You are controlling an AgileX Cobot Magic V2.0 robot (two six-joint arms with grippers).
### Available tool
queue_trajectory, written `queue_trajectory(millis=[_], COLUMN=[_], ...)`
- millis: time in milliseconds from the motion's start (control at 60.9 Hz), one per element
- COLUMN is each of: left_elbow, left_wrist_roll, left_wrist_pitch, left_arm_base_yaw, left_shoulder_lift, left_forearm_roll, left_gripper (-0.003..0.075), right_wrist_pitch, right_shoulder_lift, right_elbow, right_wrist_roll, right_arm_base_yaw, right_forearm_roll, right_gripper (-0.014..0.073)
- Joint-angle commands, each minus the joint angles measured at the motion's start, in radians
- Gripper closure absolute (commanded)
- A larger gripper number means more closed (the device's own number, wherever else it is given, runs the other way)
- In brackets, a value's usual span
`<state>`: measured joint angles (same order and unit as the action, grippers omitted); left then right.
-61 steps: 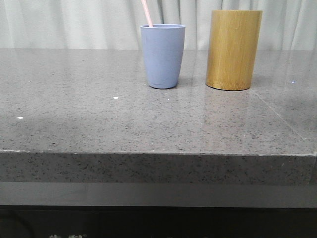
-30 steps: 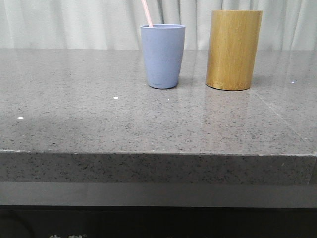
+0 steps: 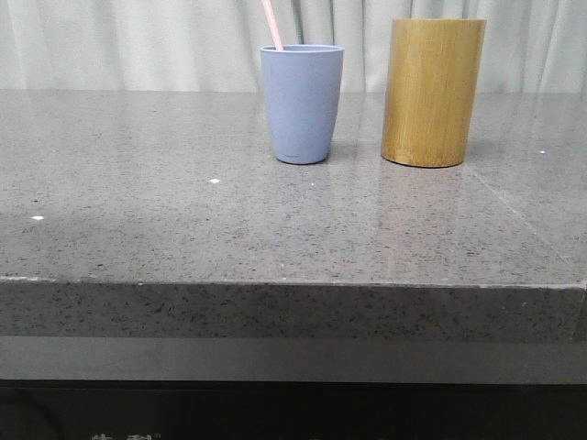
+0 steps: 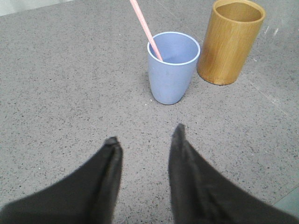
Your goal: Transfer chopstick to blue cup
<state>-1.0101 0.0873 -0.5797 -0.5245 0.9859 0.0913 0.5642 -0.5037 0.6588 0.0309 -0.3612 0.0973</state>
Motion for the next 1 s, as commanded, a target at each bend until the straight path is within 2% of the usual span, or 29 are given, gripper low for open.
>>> queue_trajectory(millis=[0, 82, 574, 706, 804, 984], left_elbow=[-0.026, -0.026, -0.026, 0.016, 0.111, 0.352], left_wrist_roll=[0.002, 0.002, 0.002, 0.002, 0.002, 0.002], left_wrist_pitch=[0.078, 0.078, 0.078, 0.107, 0.167, 0.294], left_arm_base_yaw=[0.002, 0.002, 0.002, 0.004, 0.047, 0.217], left_shoulder_lift=[-0.010, -0.010, -0.010, -0.058, -0.146, -0.400], left_forearm_roll=[0.011, 0.011, 0.011, 0.002, -0.047, -0.047], left_gripper=[0.0652, 0.0741, 0.0739, 0.0739, 0.0739, 0.0739], right_wrist_pitch=[-0.089, -0.089, -0.080, -0.080, -0.080, -0.080], right_shoulder_lift=[-0.001, -0.001, -0.001, -0.001, -0.001, -0.001], right_elbow=[0.025, 0.025, 0.024, 0.024, 0.024, 0.024], right_wrist_roll=[-0.001, -0.001, -0.001, -0.001, -0.001, -0.001], right_arm_base_yaw=[0.006, 0.006, 0.006, 0.006, 0.006, 0.006], right_forearm_roll=[-0.003, -0.003, -0.003, -0.003, -0.003, -0.003], right_gripper=[0.0587, 0.0671, 0.0662, 0.0662, 0.0662, 0.0662])
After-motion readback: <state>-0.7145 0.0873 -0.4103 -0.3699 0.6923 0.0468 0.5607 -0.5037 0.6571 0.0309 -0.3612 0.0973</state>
